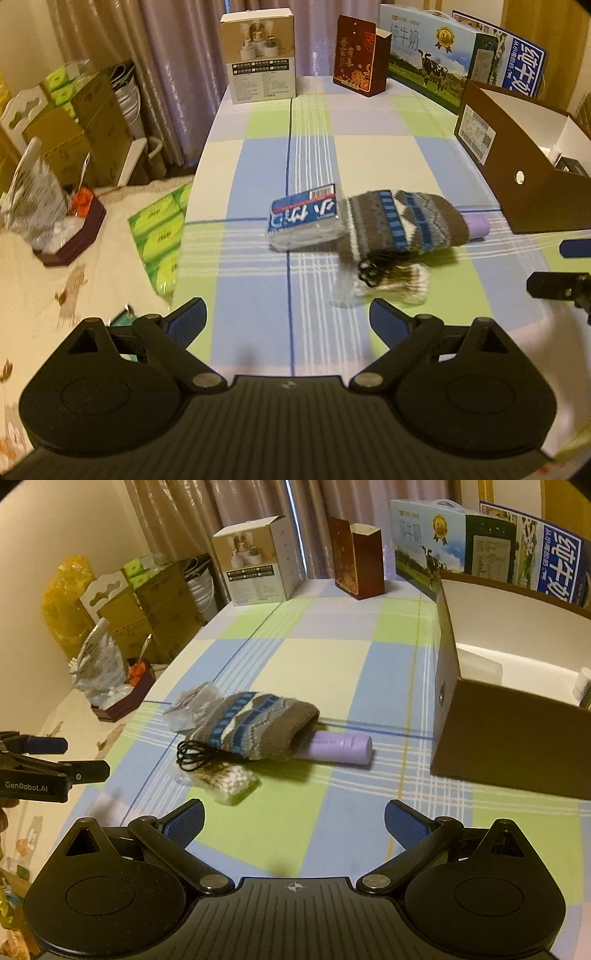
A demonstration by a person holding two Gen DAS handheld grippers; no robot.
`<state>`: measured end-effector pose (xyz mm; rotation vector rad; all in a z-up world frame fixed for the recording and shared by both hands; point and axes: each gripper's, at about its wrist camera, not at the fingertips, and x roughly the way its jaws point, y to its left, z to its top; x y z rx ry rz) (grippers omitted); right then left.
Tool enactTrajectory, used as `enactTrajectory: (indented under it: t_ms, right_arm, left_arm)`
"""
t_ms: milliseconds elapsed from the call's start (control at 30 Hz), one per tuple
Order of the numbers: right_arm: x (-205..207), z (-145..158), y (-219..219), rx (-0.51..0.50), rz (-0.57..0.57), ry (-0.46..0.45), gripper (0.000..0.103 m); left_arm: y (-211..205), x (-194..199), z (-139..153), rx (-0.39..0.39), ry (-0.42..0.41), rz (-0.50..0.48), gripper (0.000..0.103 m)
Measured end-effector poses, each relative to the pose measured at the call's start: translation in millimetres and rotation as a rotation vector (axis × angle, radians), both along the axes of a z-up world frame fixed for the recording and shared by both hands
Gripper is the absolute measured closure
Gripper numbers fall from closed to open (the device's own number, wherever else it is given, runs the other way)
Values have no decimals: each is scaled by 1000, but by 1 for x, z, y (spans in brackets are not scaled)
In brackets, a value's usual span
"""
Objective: Organize objects
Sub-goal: 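Grasp the blue-labelled tissue pack with the left gripper, then grasp the grey knit sock with the right gripper while the left lifts the tissue pack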
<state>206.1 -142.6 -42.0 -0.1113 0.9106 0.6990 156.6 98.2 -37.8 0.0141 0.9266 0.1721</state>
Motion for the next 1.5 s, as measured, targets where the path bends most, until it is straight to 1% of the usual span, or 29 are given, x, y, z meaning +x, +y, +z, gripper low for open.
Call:
enactTrajectory:
  t_ms: [100, 167, 267, 333, 467, 567, 700, 767, 833, 933, 1000, 1033, 1067, 1133, 1200, 1233, 1333, 1400, 1433, 1500]
  right_arm:
    - [5, -4, 9, -19, 5, -14, 2]
    - [8, -7, 15, -29, 9, -14, 2]
    - [13, -11, 19, -34, 5, -4, 2]
    - [16, -13, 21, -37, -3, 2, 2]
    - [23, -18, 19, -50, -33, 20, 2]
    - [28, -21, 14, -58, -66, 35, 2]
    - [34, -24, 6, -59, -114, 59, 2]
    - [36, -25, 3, -62, -129, 66, 2]
    - [37, -26, 2, -66, -139, 69, 2]
    - [39, -27, -1, -71, -155, 75, 2]
    - [40, -28, -2, -74, -164, 80, 2]
    - [41, -28, -2, -75, -168, 83, 2]
    - [41, -28, -3, -76, -170, 84, 2]
    - [41, -28, -1, -77, -169, 82, 2]
    - [40, -26, 1, -74, -164, 77, 2]
    - [41, -26, 2, -71, -159, 73, 2]
    - [41, -24, 8, -60, -132, 55, 2]
    - [41, -23, 13, -50, -104, 29, 2]
    - [40, -22, 17, -49, -87, 13, 2]
    - [39, -20, 25, -47, -44, -23, 2]
  left_arm:
    - [4, 11, -8, 45, -12, -36, 11]
    - [4, 18, -15, 89, -12, -74, 13]
    - [1, 30, -30, 172, -15, -148, 14]
    - [-1, 38, -40, 228, -7, -196, 18]
    - [-6, 53, -58, 314, -10, -284, 22]
    - [-11, 63, -67, 361, -34, -352, 22]
    - [-20, 77, -83, 442, -38, -429, 23]
    - [-23, 83, -91, 477, -37, -457, 28]
    - [-26, 87, -99, 502, -35, -481, 31]
    - [-29, 89, -105, 537, -65, -510, 36]
    - [-30, 90, -109, 556, -77, -540, 44]
    - [-31, 90, -110, 557, -79, -554, 55]
    - [-32, 91, -111, 558, -77, -568, 57]
    - [-32, 90, -112, 574, -82, -585, 58]
    - [-29, 90, -109, 557, -76, -583, 60]
    - [-27, 90, -106, 533, -68, -570, 61]
    - [-16, 91, -88, 424, -30, -506, 67]
    - [-5, 93, -74, 322, 6, -441, 71]
    - [2, 94, -68, 257, 30, -401, 73]
    - [20, 97, -57, 98, 96, -304, 74]
